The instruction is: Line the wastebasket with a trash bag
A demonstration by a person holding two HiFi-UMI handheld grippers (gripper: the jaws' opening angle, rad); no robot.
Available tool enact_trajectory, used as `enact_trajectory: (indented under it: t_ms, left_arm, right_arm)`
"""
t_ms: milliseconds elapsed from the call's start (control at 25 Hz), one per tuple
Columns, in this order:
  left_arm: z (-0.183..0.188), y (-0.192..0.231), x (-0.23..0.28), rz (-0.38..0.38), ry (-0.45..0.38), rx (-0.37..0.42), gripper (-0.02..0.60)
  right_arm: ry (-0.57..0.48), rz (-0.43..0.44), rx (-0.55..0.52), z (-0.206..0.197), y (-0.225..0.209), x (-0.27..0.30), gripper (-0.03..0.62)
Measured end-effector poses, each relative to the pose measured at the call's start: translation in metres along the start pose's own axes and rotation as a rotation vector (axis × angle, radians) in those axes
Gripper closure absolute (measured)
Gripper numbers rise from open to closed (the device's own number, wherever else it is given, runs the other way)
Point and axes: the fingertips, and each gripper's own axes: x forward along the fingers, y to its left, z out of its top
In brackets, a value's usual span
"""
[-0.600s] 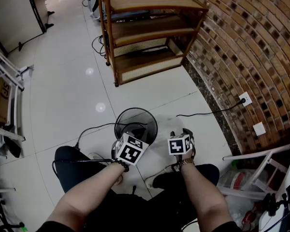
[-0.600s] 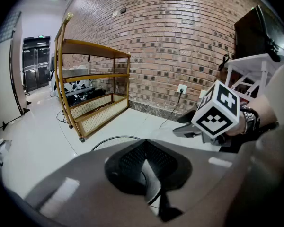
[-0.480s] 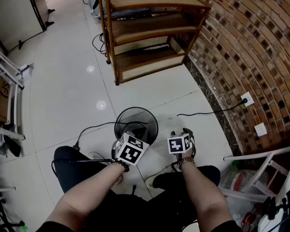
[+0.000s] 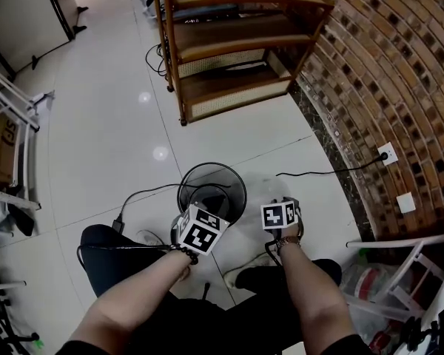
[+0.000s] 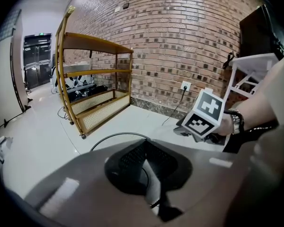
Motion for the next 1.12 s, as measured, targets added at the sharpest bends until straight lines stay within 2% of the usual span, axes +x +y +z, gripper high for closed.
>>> enact_trajectory:
  t_ms: [120,200,520,840,1120]
  left_arm:
    - [0.000,-0.002,0.000,-0.002,-0.002,0.002,0.580]
    - [0.001,-0.003,-0.001,-0.002,-0.006,0.005,0.580]
    - [0.007,-0.010,-0.010,-0.009,-0.023,0.016,0.580]
    - [0.020,-0.020,-0.022,-0.018,-0.057,0.022,0.580]
    - [0.024,-0.028,-0.033,-0.040,-0.071,-0.002,0.580]
  right_arm:
    - [0.000,-0.034,0.003,0.001,-0.007,-0.004,0.560]
    - [-0.003,-0.049,0.011,0.003,-0.012,-0.009,0.591]
    - [-0.062,-0.080,0.037,0.021,-0.035,-0.045,0.591]
    - [-0.082,-0.065,0.016,0.040,-0.056,-0.086,0.591]
    - [-0.125,-0.058,0.028,0.064,-0.070,-0.130,0.591]
